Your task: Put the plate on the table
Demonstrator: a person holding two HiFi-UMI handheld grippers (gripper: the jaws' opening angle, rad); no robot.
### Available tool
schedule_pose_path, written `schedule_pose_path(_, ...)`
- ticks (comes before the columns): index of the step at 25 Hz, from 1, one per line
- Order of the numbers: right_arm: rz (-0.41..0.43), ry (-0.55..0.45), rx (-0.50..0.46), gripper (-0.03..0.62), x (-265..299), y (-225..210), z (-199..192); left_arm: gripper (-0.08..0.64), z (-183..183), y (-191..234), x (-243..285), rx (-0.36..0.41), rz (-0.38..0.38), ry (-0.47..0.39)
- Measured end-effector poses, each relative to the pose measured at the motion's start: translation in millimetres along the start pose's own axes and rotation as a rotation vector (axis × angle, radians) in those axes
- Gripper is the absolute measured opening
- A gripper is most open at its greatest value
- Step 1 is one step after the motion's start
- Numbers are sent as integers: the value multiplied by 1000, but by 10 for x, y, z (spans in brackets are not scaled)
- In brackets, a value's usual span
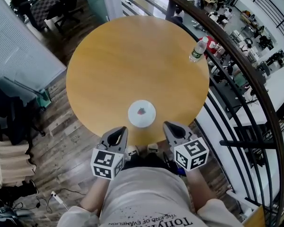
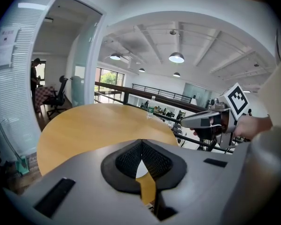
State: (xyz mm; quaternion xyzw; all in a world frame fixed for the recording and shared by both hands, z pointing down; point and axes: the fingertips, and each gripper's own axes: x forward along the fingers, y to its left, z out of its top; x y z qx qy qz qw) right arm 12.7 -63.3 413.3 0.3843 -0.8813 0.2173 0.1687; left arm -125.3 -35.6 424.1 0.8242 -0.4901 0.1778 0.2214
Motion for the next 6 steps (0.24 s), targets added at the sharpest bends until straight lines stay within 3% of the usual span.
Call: schedule_pose_path(6,-6,6,12,20,-93,-33,-48,25,47,-97,4,19,-8,2)
